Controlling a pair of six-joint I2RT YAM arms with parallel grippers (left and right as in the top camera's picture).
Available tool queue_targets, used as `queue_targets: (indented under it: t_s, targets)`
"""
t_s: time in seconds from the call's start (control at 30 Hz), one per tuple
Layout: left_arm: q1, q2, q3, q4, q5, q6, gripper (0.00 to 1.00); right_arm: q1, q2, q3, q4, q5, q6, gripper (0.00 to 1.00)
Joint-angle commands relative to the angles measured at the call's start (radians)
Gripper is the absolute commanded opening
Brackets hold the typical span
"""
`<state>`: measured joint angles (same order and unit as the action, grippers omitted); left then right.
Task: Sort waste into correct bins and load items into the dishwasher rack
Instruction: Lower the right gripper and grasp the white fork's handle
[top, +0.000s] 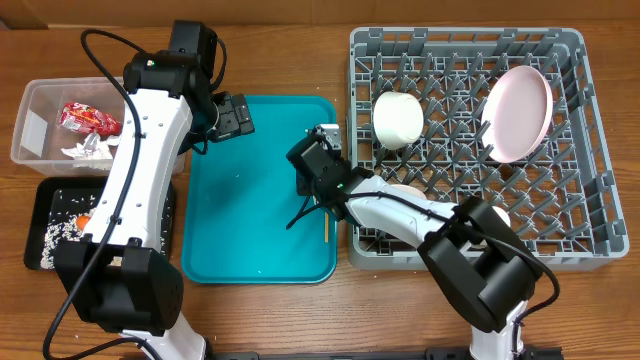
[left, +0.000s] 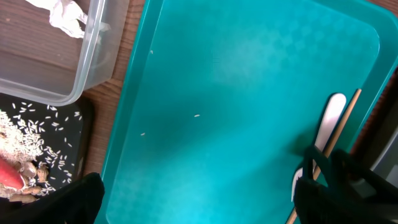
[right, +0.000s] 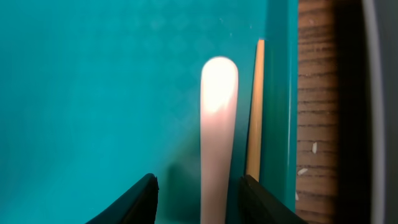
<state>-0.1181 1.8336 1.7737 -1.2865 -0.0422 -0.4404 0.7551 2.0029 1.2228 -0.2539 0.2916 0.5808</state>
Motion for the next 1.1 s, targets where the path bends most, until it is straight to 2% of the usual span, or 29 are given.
queue_targets:
  t_s: [0.0, 1.07]
  targets:
    - [-0.006, 0.01, 0.022, 0.002, -0.013, 0.018, 1.0, 0.001, 0.025, 0.009, 0.007, 0.003, -0.01, 0.45]
    - [-0.006, 0.01, 0.022, 0.001, -0.013, 0.018, 1.0, 0.018, 0.053, 0.008, -0.039, 0.006, -0.062, 0.44]
